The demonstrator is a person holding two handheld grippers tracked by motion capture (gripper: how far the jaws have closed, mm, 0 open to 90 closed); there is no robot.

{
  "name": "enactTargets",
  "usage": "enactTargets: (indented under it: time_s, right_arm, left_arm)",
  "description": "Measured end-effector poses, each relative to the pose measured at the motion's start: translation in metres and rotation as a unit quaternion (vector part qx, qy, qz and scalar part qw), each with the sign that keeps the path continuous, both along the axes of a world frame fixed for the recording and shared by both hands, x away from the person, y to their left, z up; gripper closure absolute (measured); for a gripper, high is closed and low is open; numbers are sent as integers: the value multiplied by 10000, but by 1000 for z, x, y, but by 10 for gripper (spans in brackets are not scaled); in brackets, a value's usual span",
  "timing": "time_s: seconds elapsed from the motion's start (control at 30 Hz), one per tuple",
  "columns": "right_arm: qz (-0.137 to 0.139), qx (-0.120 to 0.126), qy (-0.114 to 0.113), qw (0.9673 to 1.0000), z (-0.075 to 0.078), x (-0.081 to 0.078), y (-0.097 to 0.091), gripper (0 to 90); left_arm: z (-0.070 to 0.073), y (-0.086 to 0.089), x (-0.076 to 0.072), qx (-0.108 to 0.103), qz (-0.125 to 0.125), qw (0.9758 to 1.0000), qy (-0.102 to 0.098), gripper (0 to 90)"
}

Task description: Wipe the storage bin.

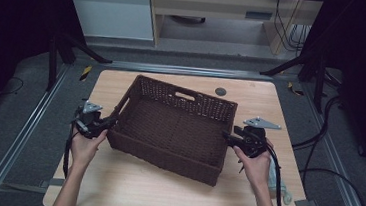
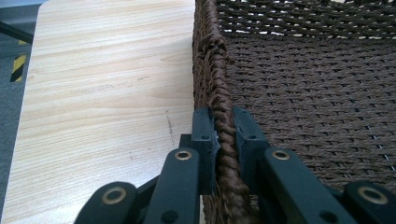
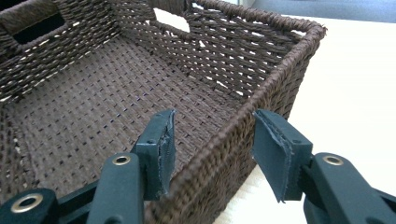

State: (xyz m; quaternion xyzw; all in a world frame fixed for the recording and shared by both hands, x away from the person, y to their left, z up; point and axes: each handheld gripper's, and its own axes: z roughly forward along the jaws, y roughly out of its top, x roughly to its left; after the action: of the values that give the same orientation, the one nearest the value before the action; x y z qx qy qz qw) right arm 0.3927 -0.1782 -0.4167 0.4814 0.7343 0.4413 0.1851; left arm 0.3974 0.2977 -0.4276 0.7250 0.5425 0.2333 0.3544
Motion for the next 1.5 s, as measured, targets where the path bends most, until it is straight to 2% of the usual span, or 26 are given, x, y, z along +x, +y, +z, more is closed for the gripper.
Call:
enactTargets:
  time_s: [0.13,0.17,0.23,0.33,0.57,0.6,0.67,0.77,0.87,0.93,1.03,1.1,1.17,1.23,1.3,1.37,1.5]
  right_arm:
    - [-25,-158,15,9999,-4,1,3,550]
    - [-41,-141,16,9999,-4,1,3,564]
    - [-47,-134,36,9999,-4,0,3,576]
    - [-84,-164,25,9998,-4,-3,3,586]
    - [-71,-136,103,9998,-2,-15,3,585]
    - [-71,-142,102,9998,-2,-16,3,585]
    - [-77,-144,137,9998,-1,-19,3,583]
    - [-87,-126,157,9998,-1,-22,2,582]
    - [-87,-92,171,9998,-1,-25,2,579]
    - [-85,-96,178,9998,0,-26,2,577]
    - [-90,-78,188,9998,0,-28,2,576]
    - [-91,-88,188,9997,0,-29,2,575]
    - [-97,-101,180,9997,0,-29,2,573]
    - [-65,-113,145,9998,0,-29,2,563]
    - [-2,-126,121,9998,2,-28,1,545]
    - [14,-63,-10,10000,4,-25,-1,475]
    - [-86,37,-161,9998,7,-18,-5,441]
  left_arm:
    - [1,1,-1,-17,-15,10000,-19,789]
    - [2,1,-2,-4,-2,10000,-44,763]
    - [6,3,-6,-37,21,9999,-119,656]
    - [13,7,-14,-109,25,9997,-224,599]
    - [20,4,-32,-217,-61,9993,-306,591]
    - [21,1,-34,-197,-87,9992,-327,590]
    - [24,-4,-39,-3,-14,9992,-408,569]
    - [25,-6,-43,-3,52,9990,-443,559]
    - [26,-2,-46,-171,80,9990,-417,557]
    - [26,0,-48,-169,58,9989,-423,549]
    - [24,1,-50,-80,-19,9996,-262,556]
    - [21,2,-50,-172,-167,9995,-202,562]
    - [20,0,-49,-184,-211,9993,-232,553]
    - [20,-1,-49,-143,-186,9994,-243,554]
    - [19,0,-47,-211,-161,9993,-279,553]
    - [18,1,-45,-262,-138,9991,-303,553]
    - [16,0,-38,-266,7,9989,-374,559]
